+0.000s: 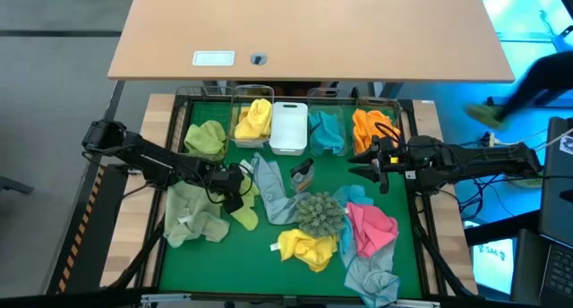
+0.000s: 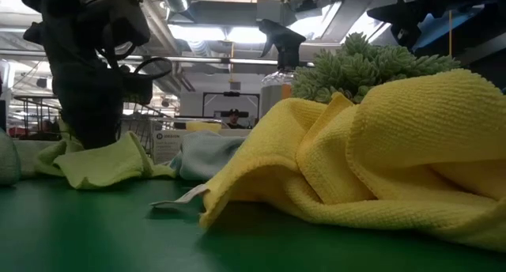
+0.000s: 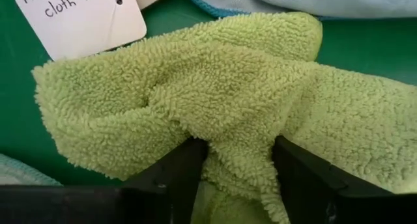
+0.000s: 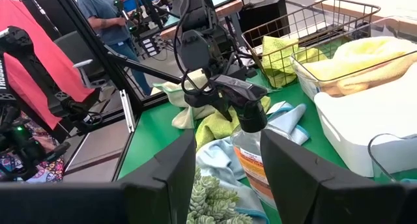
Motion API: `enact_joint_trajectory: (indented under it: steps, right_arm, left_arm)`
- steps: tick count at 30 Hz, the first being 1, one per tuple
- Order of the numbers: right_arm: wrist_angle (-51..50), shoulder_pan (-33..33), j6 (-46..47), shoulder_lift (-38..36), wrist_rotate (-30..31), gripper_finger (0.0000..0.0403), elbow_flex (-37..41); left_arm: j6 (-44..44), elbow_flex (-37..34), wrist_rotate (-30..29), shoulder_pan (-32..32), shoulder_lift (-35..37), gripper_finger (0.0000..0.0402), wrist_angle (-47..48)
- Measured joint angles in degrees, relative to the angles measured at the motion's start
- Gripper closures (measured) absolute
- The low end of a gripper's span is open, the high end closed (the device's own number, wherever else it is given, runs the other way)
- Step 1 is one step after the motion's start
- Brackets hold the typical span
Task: Sort microfiber towel by color & place in baskets
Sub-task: Put the green microfiber towel into the gold wire basket
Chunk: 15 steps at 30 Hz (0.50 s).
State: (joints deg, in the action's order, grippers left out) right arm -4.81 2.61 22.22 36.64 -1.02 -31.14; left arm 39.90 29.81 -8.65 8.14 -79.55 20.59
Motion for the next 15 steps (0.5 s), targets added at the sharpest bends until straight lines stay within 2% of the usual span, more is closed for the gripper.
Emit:
enact_joint_trajectory:
  steps: [9, 15]
  right_arm:
    - [-0.1, 0.02, -0.02, 0.0, 0.0, 0.0231, 0.0]
    - [-0.1, 0.0, -0.02, 0.0, 0.0, 0.0231, 0.0]
  left_arm:
    - [0.04, -0.4, -0.67, -0.11, -0.4, 0.0317, -7.41]
    - [0.22, 0.64, 1.28, -0.13, 0.09, 0.0384, -7.63]
